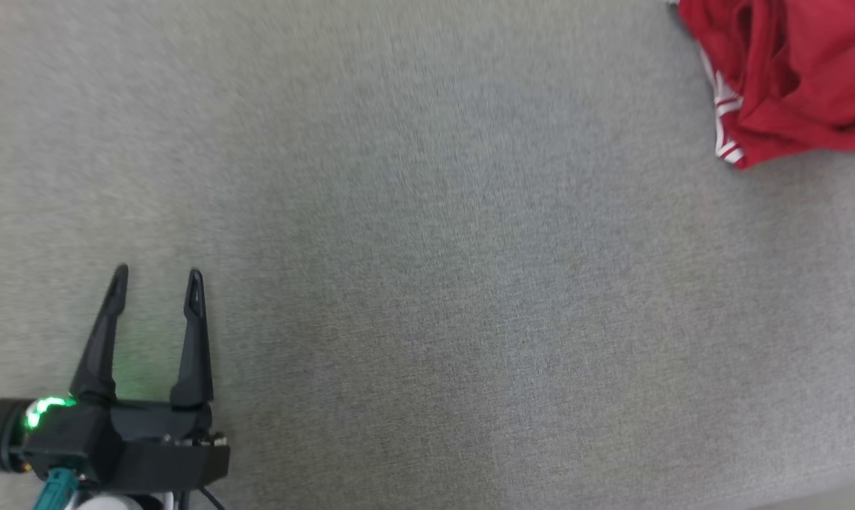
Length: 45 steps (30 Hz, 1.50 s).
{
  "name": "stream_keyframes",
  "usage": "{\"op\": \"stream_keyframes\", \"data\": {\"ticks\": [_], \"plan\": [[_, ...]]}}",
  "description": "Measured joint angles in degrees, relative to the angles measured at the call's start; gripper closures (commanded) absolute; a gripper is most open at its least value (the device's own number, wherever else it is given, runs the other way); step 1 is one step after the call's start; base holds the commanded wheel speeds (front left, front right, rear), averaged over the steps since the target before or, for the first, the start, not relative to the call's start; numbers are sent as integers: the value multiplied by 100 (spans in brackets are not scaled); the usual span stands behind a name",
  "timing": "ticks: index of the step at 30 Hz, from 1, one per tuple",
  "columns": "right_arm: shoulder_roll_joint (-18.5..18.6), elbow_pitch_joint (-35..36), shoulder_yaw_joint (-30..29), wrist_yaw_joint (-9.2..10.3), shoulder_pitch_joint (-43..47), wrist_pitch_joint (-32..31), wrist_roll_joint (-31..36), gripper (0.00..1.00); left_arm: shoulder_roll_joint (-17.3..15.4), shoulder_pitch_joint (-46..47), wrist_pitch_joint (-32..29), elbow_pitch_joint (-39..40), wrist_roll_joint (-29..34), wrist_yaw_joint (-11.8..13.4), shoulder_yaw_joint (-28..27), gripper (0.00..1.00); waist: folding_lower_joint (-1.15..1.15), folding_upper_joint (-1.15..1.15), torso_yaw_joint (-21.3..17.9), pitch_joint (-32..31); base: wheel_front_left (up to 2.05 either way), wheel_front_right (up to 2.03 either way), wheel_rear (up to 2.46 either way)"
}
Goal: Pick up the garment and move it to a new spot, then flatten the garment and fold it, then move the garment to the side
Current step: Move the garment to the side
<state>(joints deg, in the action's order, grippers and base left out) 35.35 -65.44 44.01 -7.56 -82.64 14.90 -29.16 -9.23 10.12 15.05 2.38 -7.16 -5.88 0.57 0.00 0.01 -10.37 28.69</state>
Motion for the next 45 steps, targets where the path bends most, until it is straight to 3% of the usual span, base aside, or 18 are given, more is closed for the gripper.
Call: {"op": "stream_keyframes", "data": {"ticks": [8, 19, 31, 45], "plan": [[-189, 1690, -1534, 1, 1636, 9, 414, 0, 160, -381, 0, -159, -20, -2, -119, 0, 0, 0, 159, -714, 0, 0, 0], [-1117, 3375, -3286, 1, 4339, 9, 1318, 0, 305, -678, 0, -346, -36, -22, -286, 0, -1, -1, 389, -1637, 0, 0, 0], [-2005, 4526, -4039, 1, 6209, 10, 1593, 0, 408, -820, 0, -524, -42, -66, -432, 0, -1, -1, 554, -2116, 0, 0, 0], [-2542, 5358, -4150, 1, 7544, 8, 1746, 0, 494, -902, 0, -761, -42, -114, -452, 0, 0, -1, 760, -2426, 0, 0, 0]]}}
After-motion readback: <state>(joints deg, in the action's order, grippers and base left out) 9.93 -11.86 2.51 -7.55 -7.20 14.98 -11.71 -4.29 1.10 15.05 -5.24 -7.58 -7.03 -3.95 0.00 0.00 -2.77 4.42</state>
